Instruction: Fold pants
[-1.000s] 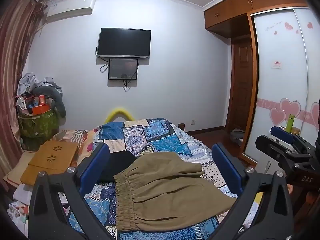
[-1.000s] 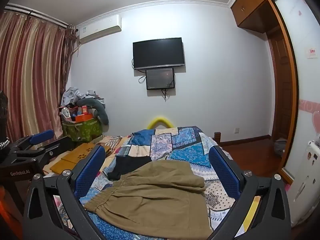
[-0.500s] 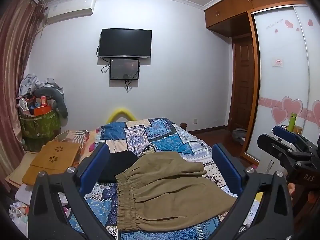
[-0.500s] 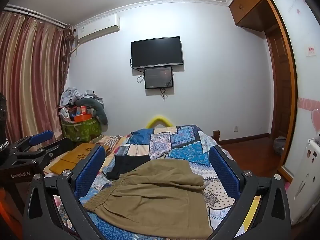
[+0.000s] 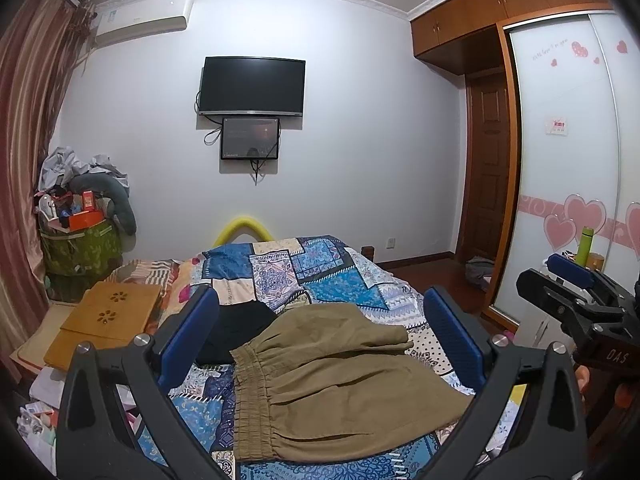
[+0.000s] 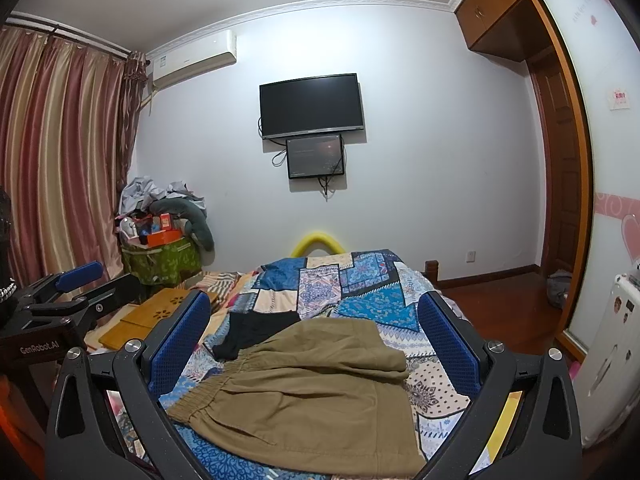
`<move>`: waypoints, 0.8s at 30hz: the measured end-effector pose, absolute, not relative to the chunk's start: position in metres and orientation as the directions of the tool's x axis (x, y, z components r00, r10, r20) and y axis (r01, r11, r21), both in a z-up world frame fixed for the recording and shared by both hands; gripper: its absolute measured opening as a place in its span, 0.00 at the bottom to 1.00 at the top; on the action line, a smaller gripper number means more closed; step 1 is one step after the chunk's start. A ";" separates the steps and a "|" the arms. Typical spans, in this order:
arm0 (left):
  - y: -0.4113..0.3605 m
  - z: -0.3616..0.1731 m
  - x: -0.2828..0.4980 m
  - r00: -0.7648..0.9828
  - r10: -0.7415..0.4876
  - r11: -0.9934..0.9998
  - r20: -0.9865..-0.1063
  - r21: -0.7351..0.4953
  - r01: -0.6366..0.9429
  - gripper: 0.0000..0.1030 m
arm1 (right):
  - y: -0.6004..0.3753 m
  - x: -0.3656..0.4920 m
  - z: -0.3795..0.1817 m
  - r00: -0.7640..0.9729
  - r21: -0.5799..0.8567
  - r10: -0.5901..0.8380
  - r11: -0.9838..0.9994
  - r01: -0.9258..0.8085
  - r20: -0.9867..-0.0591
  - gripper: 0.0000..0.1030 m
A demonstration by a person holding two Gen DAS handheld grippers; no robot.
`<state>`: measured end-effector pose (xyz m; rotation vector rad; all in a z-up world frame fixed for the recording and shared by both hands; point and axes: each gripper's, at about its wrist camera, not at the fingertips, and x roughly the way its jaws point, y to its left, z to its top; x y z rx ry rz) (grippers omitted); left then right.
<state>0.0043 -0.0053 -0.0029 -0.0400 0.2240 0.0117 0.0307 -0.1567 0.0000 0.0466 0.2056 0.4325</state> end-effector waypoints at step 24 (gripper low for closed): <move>-0.001 -0.007 0.008 0.972 0.012 0.998 -0.235 -0.051 -0.025 1.00 | -0.158 0.030 0.000 0.887 0.094 0.422 0.907 -0.411 -0.188 1.00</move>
